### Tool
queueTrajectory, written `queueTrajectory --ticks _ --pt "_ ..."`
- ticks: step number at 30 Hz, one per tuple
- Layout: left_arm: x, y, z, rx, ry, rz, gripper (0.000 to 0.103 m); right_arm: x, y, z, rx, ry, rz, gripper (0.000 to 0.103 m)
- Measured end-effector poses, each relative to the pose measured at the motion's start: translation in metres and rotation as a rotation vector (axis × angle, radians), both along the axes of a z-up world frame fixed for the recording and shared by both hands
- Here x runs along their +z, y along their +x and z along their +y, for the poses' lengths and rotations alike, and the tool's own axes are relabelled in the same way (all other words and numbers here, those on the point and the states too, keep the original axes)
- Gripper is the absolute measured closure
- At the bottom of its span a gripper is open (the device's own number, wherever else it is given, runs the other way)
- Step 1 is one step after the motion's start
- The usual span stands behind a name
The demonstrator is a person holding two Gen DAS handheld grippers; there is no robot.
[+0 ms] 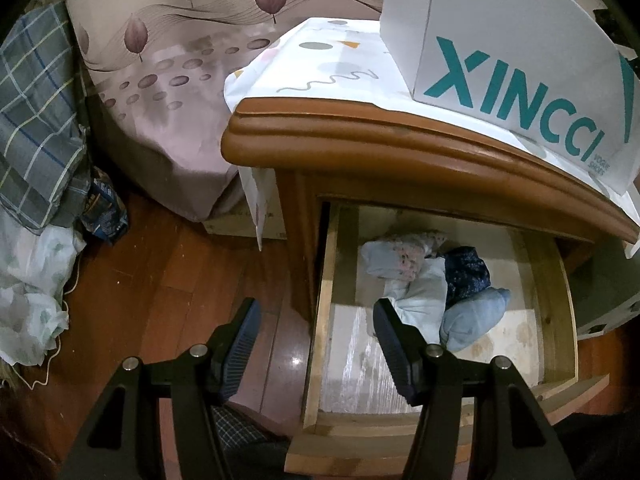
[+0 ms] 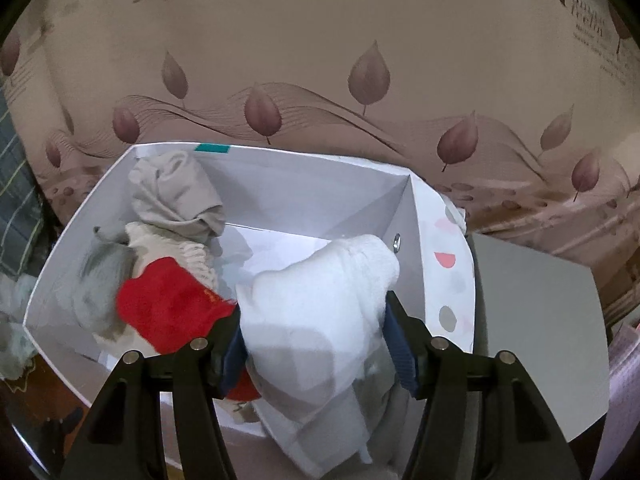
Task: Take underwear out of drawer
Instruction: 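Carry the white folded cloth into the white box and open the right gripper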
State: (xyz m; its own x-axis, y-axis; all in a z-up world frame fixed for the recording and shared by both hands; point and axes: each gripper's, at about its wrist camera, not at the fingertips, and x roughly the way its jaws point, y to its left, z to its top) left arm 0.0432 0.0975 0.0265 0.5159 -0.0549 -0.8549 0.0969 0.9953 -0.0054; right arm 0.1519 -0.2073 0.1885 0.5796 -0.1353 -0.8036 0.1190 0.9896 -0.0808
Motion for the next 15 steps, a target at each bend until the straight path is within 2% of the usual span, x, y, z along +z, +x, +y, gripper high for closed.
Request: queueTrajectory --ticks 8,15 --pt "-0.001 0.0 0.0 0.002 -0.001 0.005 0.043 -0.01 0.017 -0.005 -0.019 -0.002 0.024 0.045" --pt "-0.002 0.002 0.002 0.007 -0.005 0.011 0.043 -0.011 0.016 -0.016 -0.048 0.069 0.035 0.04"
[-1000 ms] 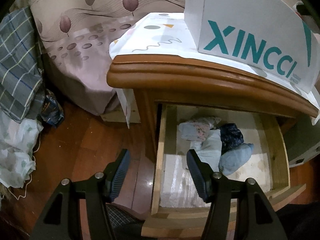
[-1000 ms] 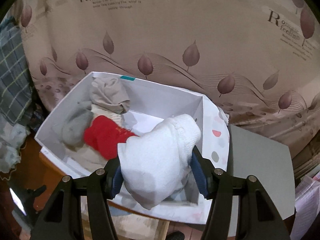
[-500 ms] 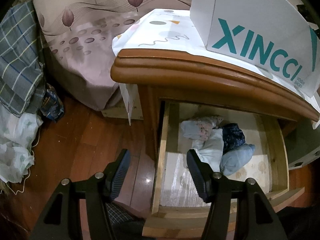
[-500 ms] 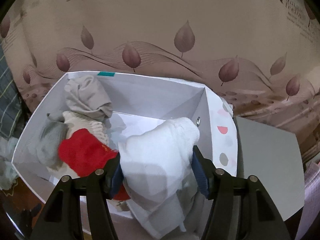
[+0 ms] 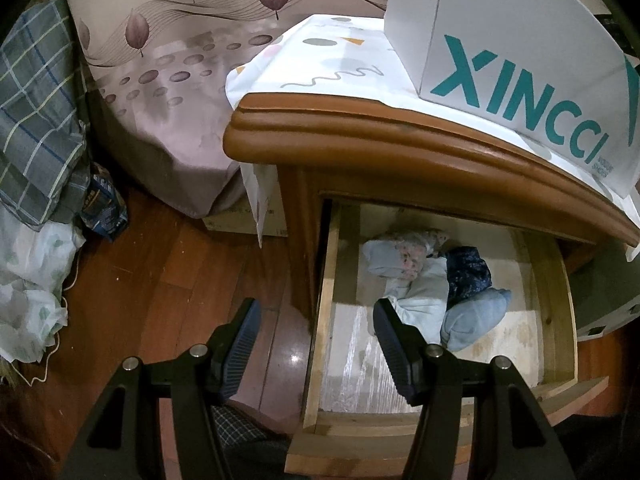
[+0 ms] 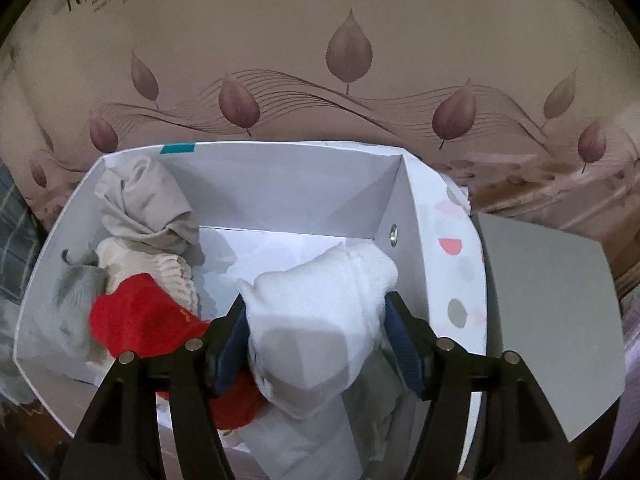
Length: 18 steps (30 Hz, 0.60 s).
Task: Take underwear out of drawer
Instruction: 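Carry the white folded cloth into the white box and open the right gripper, then move the right gripper into the drawer and grasp the light blue sock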
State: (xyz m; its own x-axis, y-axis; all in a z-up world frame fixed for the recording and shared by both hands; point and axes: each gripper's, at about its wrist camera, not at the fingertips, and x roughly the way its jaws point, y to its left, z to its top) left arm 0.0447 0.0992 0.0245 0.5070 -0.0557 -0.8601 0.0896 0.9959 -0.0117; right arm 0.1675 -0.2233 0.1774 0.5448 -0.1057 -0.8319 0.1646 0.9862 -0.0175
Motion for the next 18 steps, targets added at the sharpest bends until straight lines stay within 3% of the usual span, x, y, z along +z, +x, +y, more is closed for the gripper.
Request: queueTrajectory --ticks 5,13,18 --pt "0.0 0.0 0.001 0.0 0.001 0.003 0.043 0.013 -0.009 0.008 0.015 -0.043 -0.019 0.028" --pt "-0.001 0.002 0.009 0.031 -0.002 0.011 0.043 0.042 -0.06 0.025 0.123 -0.042 -0.073 0.028" --pt "-0.002 0.003 0.014 0.052 -0.002 0.017 0.043 0.036 -0.115 0.047 0.253 -0.055 -0.068 0.028"
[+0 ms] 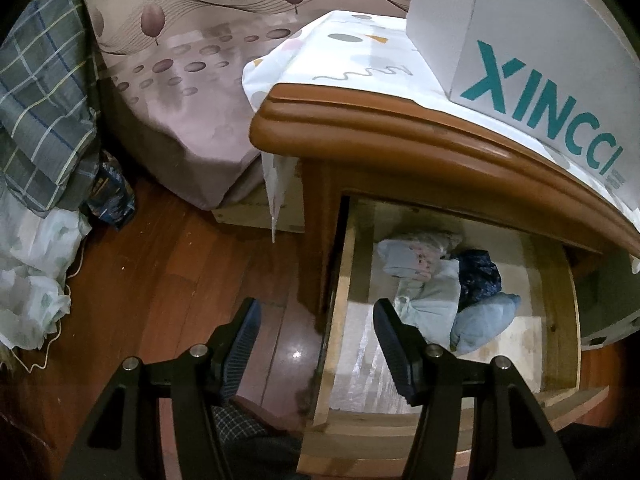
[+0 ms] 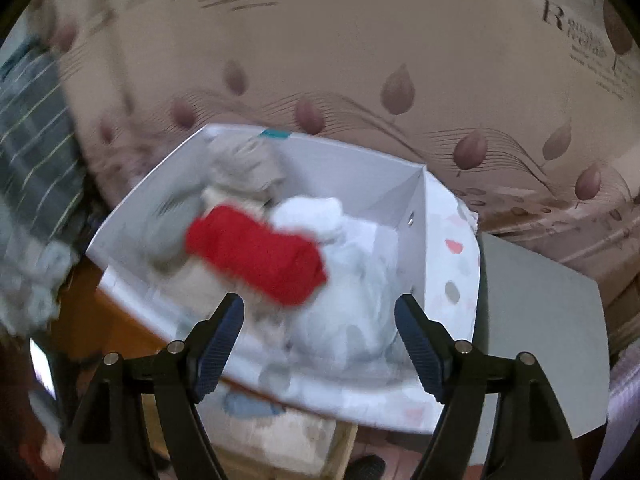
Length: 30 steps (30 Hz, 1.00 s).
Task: Take underwear out of drawer
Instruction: 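Move the right gripper into the drawer and grasp the light blue sock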
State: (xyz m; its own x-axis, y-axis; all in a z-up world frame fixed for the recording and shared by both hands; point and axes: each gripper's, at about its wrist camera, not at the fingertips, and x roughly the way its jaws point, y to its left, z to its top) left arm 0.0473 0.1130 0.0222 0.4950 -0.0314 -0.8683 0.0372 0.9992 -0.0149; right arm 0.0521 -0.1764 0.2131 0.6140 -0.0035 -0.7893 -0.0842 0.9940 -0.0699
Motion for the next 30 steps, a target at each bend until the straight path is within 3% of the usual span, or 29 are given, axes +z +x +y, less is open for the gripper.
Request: queueTrajectory --ticks 6,11,16,30 --pt "-0.001 0.002 0.008 0.041 -0.017 0.012 0.043 -0.04 -0.052 0.038 0.221 -0.069 0.074 0.028" --pt "0.0 0.003 0.023 0.12 -0.022 0.017 0.043 -0.093 -0.066 0.065 0.358 -0.106 0.175 0.031" --pt "0.0 0.003 0.038 0.184 -0.022 0.02 0.043 -0.151 -0.057 0.082 0.426 -0.138 0.267 0.04" --pt "-0.011 0.008 0.056 0.249 -0.068 0.088 0.043 -0.269 -0.018 0.102 0.621 -0.28 0.393 0.042"
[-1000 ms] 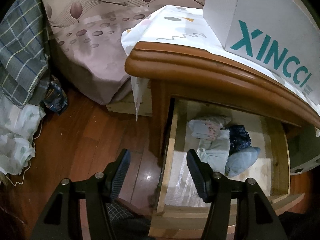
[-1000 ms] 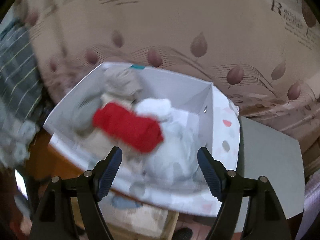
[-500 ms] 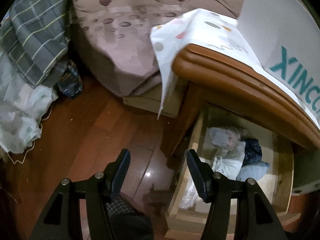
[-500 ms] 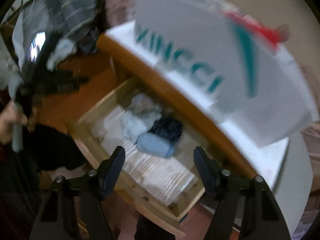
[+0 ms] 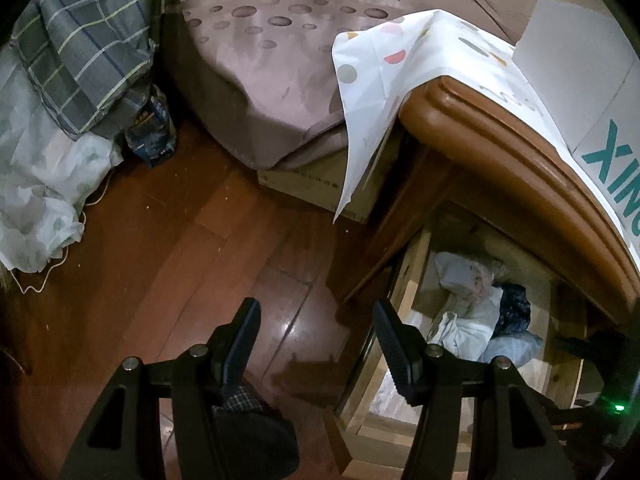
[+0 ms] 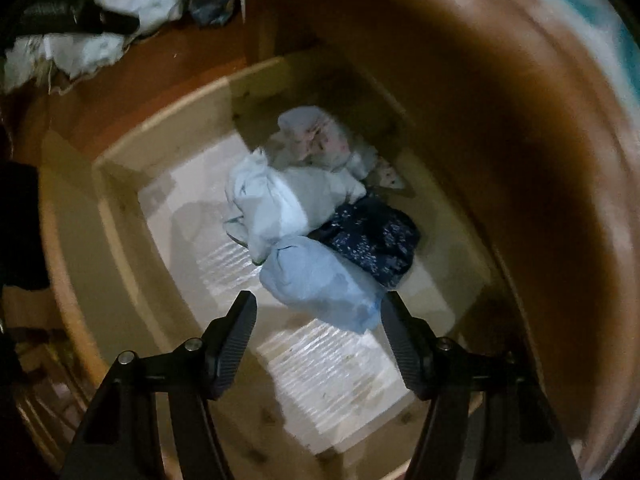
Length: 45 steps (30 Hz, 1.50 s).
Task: Take underwear out of drawer
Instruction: 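Move the right gripper into the drawer and grasp the light blue sock, then lift the light blue sock with the right gripper while the left descends into the drawer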
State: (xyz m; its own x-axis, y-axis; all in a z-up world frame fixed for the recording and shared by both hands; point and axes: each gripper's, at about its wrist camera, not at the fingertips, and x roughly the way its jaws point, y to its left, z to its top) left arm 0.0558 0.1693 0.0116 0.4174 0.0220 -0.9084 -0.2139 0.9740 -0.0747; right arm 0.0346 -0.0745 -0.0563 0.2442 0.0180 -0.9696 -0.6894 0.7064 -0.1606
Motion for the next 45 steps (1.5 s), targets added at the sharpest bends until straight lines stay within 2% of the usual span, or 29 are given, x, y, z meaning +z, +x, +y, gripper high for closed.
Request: queueTrajectory --ticks 9,13,18,20,23,25,27,28,34,37,41,45 --pt "-0.005 0.002 -0.002 -0.004 0.004 0.028 0.043 -0.045 0.009 0.008 0.106 -0.089 0.028 0.041" --pt "-0.008 0.003 -0.003 -0.005 0.006 0.039 0.043 -0.058 0.014 0.009 0.123 -0.093 0.042 0.033" --pt "-0.01 0.003 -0.004 -0.009 0.015 0.04 0.043 -0.072 0.017 0.009 0.126 -0.099 0.068 0.029" --pt "-0.011 0.003 -0.005 -0.015 0.02 0.042 0.043 -0.071 0.021 0.004 0.087 -0.06 0.086 0.029" --pt "-0.011 0.003 -0.007 -0.024 0.03 0.044 0.043 -0.071 0.026 -0.006 0.009 -0.012 0.118 0.038" --pt "-0.012 0.003 -0.008 -0.031 0.033 0.047 0.043 -0.069 0.025 -0.011 -0.036 -0.002 0.135 0.047" --pt "-0.012 0.004 -0.009 -0.034 0.038 0.049 0.043 -0.068 0.022 -0.021 -0.078 0.002 0.163 0.049" --pt "-0.012 0.003 -0.01 -0.036 0.04 0.047 0.043 -0.068 0.019 -0.023 -0.075 -0.015 0.166 0.052" --pt "-0.014 0.004 -0.016 -0.065 0.056 0.051 0.043 -0.058 0.006 -0.034 -0.113 -0.095 0.204 0.055" --pt "-0.017 0.004 -0.023 -0.094 0.064 0.061 0.043 -0.045 -0.006 -0.042 -0.136 -0.092 0.205 0.055" --pt "-0.02 0.003 -0.036 -0.148 0.078 0.071 0.043 -0.02 -0.027 -0.055 -0.237 -0.013 0.197 0.055" --pt "-0.02 0.0 -0.053 -0.209 0.099 0.063 0.043 0.0 -0.04 -0.08 -0.445 0.104 0.181 0.055"
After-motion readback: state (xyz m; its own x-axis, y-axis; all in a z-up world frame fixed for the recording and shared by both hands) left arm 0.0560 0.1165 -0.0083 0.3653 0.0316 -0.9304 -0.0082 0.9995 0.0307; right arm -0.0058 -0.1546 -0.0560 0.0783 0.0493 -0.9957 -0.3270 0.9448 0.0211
